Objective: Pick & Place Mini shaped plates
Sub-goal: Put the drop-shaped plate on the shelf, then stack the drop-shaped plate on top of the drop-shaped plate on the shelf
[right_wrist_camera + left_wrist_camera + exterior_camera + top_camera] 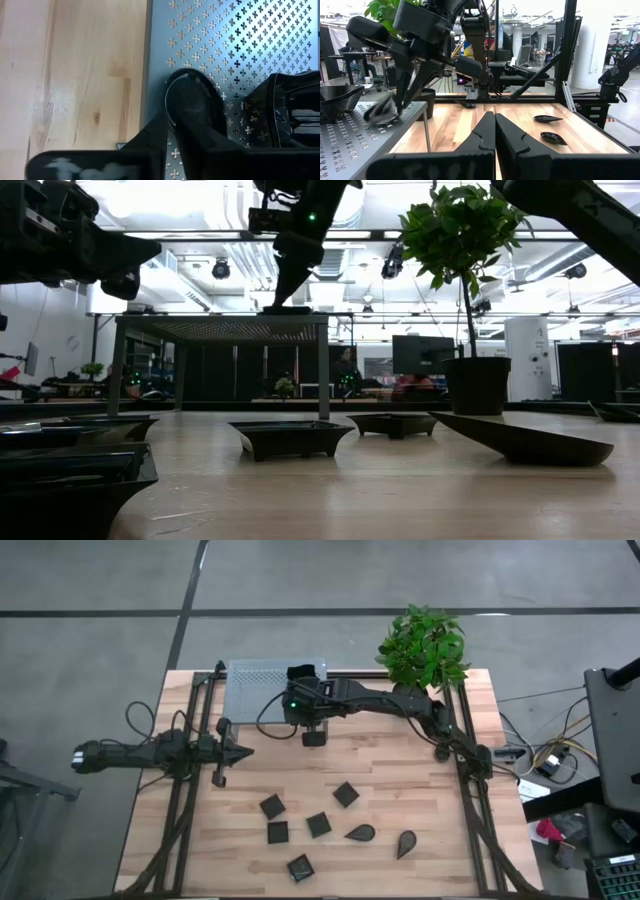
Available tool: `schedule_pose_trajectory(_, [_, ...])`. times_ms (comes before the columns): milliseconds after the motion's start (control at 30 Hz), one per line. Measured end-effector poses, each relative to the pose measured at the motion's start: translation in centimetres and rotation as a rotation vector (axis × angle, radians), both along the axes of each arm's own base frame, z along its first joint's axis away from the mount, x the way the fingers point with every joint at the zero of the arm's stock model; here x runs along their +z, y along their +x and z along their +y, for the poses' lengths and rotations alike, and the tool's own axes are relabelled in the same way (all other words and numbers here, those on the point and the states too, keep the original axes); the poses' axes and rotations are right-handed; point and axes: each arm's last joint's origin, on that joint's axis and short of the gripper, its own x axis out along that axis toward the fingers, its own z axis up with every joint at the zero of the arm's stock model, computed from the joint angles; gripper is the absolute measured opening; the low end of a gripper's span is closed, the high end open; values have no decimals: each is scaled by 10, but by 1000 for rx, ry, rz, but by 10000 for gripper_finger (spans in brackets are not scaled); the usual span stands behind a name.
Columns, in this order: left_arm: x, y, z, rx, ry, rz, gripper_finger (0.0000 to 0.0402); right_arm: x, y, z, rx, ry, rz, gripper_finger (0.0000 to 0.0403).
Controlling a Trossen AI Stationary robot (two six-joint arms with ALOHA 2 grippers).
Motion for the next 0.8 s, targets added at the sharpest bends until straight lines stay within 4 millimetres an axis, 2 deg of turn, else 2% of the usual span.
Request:
schedule_pose_trajectory(200, [0,0,0,0,0,0,0,1,-1,2,4,-4,1,88])
schedule_pose_trajectory(367, [0,0,0,0,0,0,0,15,-11,11,-3,5,9,115])
schedule_pose_trajectory(567, [0,0,0,1,0,1,0,26,-24,37,-55,74,43,118])
schedule_pose_trajectory(800, [0,0,0,0,0,0,0,28,-37,82,-88,175,119,102])
